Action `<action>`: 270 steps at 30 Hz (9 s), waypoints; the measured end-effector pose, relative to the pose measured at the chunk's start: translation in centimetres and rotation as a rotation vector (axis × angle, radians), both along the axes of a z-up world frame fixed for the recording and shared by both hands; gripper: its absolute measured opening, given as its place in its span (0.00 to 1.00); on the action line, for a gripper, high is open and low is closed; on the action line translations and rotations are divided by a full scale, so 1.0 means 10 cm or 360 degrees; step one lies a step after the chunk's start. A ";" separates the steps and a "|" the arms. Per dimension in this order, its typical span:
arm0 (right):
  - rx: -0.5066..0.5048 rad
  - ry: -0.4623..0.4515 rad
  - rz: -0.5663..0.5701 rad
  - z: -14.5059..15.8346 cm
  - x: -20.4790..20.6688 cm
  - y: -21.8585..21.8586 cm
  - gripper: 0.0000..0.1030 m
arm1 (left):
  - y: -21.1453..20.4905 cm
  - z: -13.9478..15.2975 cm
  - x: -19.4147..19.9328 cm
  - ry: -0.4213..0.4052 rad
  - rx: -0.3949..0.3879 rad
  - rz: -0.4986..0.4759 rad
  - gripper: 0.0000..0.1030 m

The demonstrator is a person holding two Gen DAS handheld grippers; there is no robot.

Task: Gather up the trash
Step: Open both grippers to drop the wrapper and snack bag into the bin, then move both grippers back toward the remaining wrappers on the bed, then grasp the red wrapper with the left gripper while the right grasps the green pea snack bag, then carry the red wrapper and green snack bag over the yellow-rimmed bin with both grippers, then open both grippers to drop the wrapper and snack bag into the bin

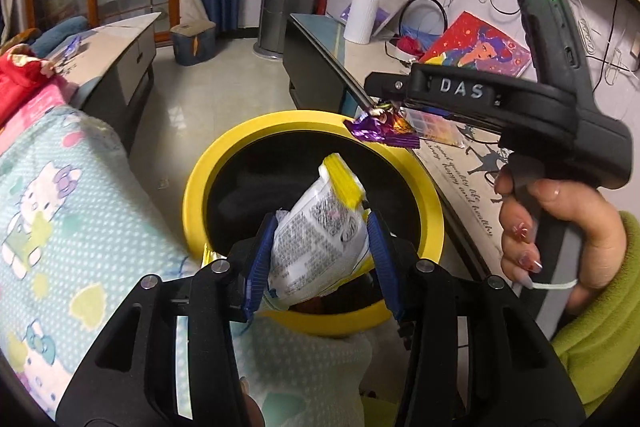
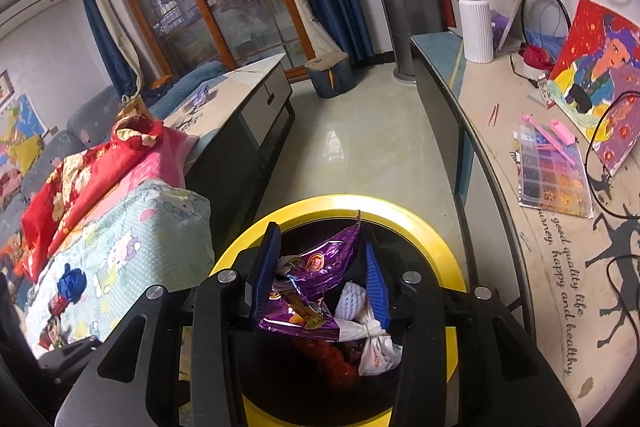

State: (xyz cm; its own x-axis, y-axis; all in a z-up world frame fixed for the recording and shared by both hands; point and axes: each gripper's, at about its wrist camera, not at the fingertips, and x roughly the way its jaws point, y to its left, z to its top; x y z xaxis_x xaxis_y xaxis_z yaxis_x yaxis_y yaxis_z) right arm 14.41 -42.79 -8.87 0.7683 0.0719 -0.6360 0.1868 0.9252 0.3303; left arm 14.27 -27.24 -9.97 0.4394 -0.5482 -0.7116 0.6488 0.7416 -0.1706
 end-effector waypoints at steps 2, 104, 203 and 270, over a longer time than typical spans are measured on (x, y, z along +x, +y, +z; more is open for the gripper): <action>0.0038 0.0003 -0.0001 -0.01 0.01 -0.04 0.50 | -0.03 -0.02 0.04 0.0012 -0.0001 0.0003 0.49; -0.0330 -0.0177 0.1132 0.39 -0.35 3.17 0.78 | 3.52 0.88 -0.36 -0.0300 -0.0150 0.1450 0.89; -0.0184 -0.0094 0.0809 0.26 0.00 2.17 0.07 | 2.45 0.58 -0.35 0.0089 -0.0318 0.0839 0.14; -0.0137 -0.0013 0.0084 0.05 -0.16 0.12 0.07 | 0.44 0.62 -0.04 -0.0048 -0.0122 0.0234 0.14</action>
